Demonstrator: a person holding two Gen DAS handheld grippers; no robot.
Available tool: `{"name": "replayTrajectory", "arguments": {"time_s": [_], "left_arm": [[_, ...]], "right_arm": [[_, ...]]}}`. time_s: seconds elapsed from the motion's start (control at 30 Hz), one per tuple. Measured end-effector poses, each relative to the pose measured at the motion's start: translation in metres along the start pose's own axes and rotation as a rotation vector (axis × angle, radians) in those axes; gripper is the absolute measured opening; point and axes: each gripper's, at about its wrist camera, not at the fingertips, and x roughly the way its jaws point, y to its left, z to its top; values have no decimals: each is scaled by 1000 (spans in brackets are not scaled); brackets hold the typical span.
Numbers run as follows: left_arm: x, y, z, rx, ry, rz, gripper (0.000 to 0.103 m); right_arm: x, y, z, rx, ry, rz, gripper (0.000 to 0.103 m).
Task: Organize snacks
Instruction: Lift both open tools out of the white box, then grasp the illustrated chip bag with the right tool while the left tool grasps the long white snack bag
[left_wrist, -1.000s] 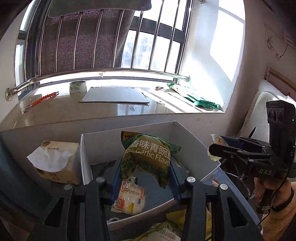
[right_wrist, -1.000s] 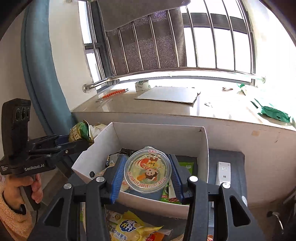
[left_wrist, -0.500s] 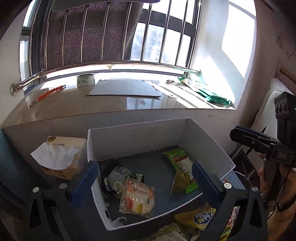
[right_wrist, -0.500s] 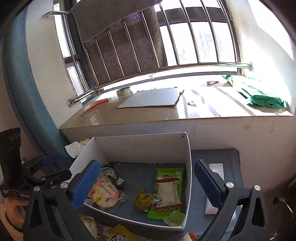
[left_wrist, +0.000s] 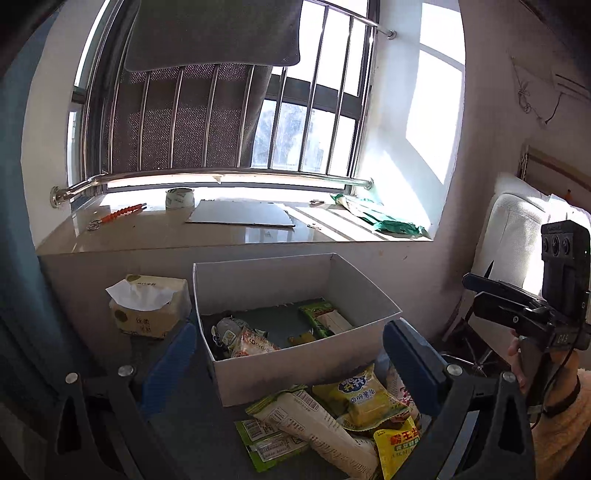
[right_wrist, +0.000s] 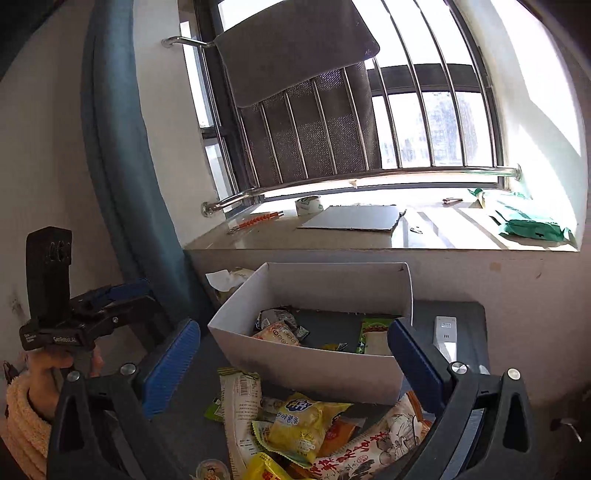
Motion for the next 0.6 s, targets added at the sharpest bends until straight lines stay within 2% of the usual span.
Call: {"name": "replayTrajectory", "arguments": {"time_s": [0.07,0.13,0.3,0.43,0.5,0.6], "left_arm": [[-14,-8,-15,5,-9,-4,103],[-27,-16,-31,6,-20,4,103],[-44,-33,-74,-6,-2,10,103],[-52,-39,-109,-48,41,26,103],[-54,-41,-124,-62,57,38,103],[-53,-40,-139,-94,85,13,103]], "right_arm": [[-17,7,-16,-11,-14,14,103],[-32,15,-35,-28,-21,-11,103],[-64,21,-83,22,-28,-34,103],[-85,27,-123,2,7,-135,103],[-90,26,-143,14,43,-144,103],[-91,18,-166,82,106,-107,103]]}}
